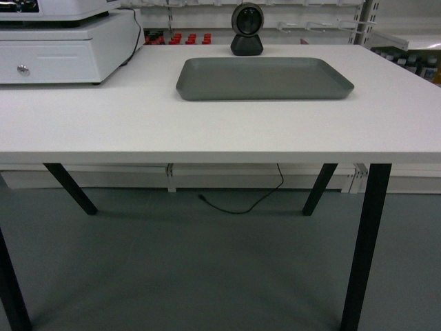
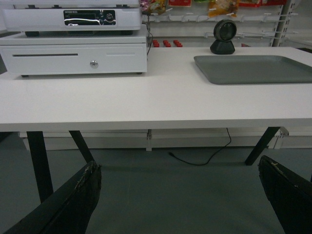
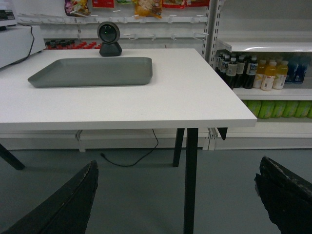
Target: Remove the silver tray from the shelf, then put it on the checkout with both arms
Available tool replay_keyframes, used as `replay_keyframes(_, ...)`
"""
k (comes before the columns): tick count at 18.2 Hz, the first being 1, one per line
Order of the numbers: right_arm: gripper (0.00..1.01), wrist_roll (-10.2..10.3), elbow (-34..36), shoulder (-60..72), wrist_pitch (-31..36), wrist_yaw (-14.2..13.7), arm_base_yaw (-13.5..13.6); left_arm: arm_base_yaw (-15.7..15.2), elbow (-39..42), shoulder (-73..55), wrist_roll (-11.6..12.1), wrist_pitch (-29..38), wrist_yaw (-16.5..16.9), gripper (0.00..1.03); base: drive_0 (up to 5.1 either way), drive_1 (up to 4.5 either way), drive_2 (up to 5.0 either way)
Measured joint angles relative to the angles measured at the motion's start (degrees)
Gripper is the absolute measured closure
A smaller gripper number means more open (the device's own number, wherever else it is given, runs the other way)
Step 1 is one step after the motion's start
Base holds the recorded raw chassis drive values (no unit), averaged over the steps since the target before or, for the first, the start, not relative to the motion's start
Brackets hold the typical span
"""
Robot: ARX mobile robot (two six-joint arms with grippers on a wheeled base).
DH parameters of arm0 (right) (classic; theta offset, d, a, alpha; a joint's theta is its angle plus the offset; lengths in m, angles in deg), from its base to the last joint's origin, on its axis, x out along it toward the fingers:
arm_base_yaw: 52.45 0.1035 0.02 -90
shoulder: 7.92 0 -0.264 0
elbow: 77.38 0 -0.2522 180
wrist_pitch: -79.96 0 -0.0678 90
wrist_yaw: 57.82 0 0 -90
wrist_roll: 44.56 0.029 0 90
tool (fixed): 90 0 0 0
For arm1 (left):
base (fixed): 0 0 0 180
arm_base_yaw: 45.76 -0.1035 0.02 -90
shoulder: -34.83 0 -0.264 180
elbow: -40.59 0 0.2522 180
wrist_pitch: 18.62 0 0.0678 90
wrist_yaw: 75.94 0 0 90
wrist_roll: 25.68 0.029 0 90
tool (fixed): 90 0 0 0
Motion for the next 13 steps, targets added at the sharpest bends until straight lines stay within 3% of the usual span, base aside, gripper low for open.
replay_keyframes(11,0.03,0.0,0.0,-0.02,0.68,0.0,0.0,0.0,-0.02,0.0,0.0,0.5,0.0,0.05,0.0,-4.03,4.1)
replay_keyframes(13,0.03,0.0,0.0,-0.02,0.68,0.0,0.0,0.0,0.0,0.0,0.0,0.57,0.0,0.05,0.0,0.0,0.0)
